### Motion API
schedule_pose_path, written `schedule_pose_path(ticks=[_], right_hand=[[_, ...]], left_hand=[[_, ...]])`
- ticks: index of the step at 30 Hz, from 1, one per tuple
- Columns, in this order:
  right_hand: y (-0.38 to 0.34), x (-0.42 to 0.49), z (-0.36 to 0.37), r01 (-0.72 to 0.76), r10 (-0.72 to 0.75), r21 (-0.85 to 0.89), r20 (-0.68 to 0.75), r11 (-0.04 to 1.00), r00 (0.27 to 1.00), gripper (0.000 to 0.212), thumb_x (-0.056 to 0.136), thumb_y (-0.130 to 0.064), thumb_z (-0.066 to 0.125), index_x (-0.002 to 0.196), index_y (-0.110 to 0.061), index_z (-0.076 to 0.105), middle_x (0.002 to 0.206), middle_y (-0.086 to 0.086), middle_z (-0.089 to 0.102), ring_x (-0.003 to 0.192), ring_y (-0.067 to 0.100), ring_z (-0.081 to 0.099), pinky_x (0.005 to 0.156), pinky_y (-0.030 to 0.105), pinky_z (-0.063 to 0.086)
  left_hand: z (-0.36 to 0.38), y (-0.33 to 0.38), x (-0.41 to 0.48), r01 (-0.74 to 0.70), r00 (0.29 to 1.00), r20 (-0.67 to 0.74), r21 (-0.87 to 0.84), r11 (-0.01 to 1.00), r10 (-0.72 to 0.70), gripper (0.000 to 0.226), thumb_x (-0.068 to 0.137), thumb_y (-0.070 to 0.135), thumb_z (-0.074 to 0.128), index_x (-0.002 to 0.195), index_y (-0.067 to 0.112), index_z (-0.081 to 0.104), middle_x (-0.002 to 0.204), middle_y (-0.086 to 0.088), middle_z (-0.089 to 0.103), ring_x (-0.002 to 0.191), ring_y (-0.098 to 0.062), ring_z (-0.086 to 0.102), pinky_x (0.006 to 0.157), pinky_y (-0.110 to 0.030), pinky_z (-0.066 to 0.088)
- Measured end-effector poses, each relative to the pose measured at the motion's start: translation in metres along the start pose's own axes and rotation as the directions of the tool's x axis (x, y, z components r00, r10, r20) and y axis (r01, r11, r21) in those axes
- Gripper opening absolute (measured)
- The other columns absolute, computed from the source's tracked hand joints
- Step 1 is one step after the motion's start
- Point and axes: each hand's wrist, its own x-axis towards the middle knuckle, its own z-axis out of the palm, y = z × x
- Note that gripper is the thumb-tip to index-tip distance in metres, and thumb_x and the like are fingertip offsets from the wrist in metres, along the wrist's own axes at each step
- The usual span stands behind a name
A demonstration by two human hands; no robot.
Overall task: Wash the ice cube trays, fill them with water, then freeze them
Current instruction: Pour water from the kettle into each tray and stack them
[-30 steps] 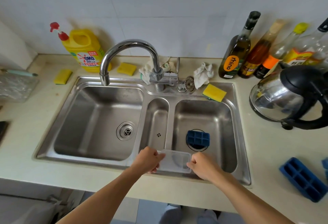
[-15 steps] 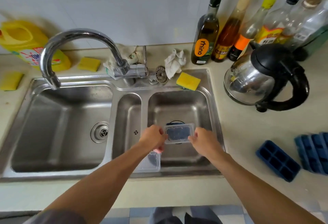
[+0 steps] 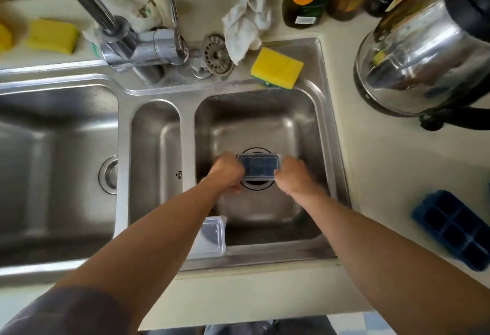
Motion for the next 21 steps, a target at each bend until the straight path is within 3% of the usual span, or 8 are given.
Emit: schedule_pose_path(ticks=[3, 8, 11, 14, 18, 21], right_hand=[[0.001, 0.010, 0.005, -0.017, 0.017, -0.040, -0.012, 0.999, 1.000, 0.016, 0.100, -0.014, 0.055, 0.111, -0.013, 0.066, 0.083, -0.001, 0.058, 0.085, 0.026, 0.065, 0.069, 0.037, 0.052], [0.001, 0.016, 0.006, -0.057, 0.054, -0.058, -0.064, 0.997, 0.996, 0.015, 0.100, -0.015, 0.054, 0.106, -0.011, 0.068, 0.086, 0.002, 0.057, 0.077, 0.025, 0.053, 0.066, 0.033, 0.042], [0.002, 0.017, 0.007, -0.065, 0.062, -0.056, -0.056, 0.996, 0.996, 0.014, 0.101, -0.016, 0.055, 0.105, -0.012, 0.067, 0.084, 0.002, 0.058, 0.077, 0.025, 0.051, 0.064, 0.032, 0.042], [0.002, 0.019, 0.009, -0.075, 0.076, 0.031, -0.033, 0.997, 0.997, 0.017, 0.101, -0.012, 0.053, 0.110, -0.010, 0.067, 0.072, -0.006, 0.048, 0.077, 0.025, 0.057, 0.061, 0.035, 0.053], [0.000, 0.020, 0.011, -0.133, 0.129, 0.133, 0.037, 0.982, 0.991, 0.023, 0.103, -0.011, 0.048, 0.118, -0.009, 0.064, 0.086, 0.002, 0.060, 0.084, 0.030, 0.070, 0.073, 0.045, 0.064], [-0.001, 0.022, 0.011, -0.192, 0.184, 0.183, 0.063, 0.964, 0.981, 0.023, 0.105, -0.012, 0.046, 0.122, -0.012, 0.062, 0.099, 0.008, 0.063, 0.076, 0.030, 0.072, 0.054, 0.038, 0.063]], left_hand=[[0.004, -0.002, 0.006, -0.004, 1.000, -0.030, 0.000, 1.000, 0.004, 0.013, 0.103, 0.013, 0.050, 0.090, 0.011, 0.051, 0.085, -0.014, 0.065, 0.064, -0.025, 0.071, 0.042, -0.026, 0.051], [0.004, -0.002, 0.007, 0.004, 1.000, -0.027, -0.012, 1.000, -0.004, 0.012, 0.103, 0.010, 0.049, 0.106, 0.002, 0.057, 0.087, -0.018, 0.066, 0.061, -0.024, 0.068, 0.042, -0.027, 0.050], [0.002, -0.001, 0.008, 0.001, 1.000, -0.028, 0.000, 1.000, -0.001, 0.015, 0.103, 0.009, 0.049, 0.110, 0.001, 0.058, 0.096, -0.020, 0.066, 0.069, -0.028, 0.070, 0.044, -0.030, 0.052], [-0.001, -0.002, 0.012, 0.000, 0.999, -0.043, 0.007, 1.000, 0.001, 0.014, 0.102, 0.009, 0.049, 0.110, 0.002, 0.058, 0.100, -0.020, 0.066, 0.078, -0.035, 0.072, 0.058, -0.039, 0.062], [-0.001, -0.003, 0.018, 0.042, 0.999, 0.003, -0.047, 0.998, -0.042, 0.019, 0.104, 0.011, 0.048, 0.116, 0.002, 0.059, 0.106, -0.022, 0.066, 0.076, -0.036, 0.073, 0.060, -0.040, 0.063], [0.002, -0.004, 0.021, 0.064, 0.998, 0.010, -0.078, 0.995, -0.064, 0.020, 0.105, 0.012, 0.046, 0.118, 0.004, 0.058, 0.106, -0.020, 0.065, 0.074, -0.035, 0.073, 0.052, -0.034, 0.058]])
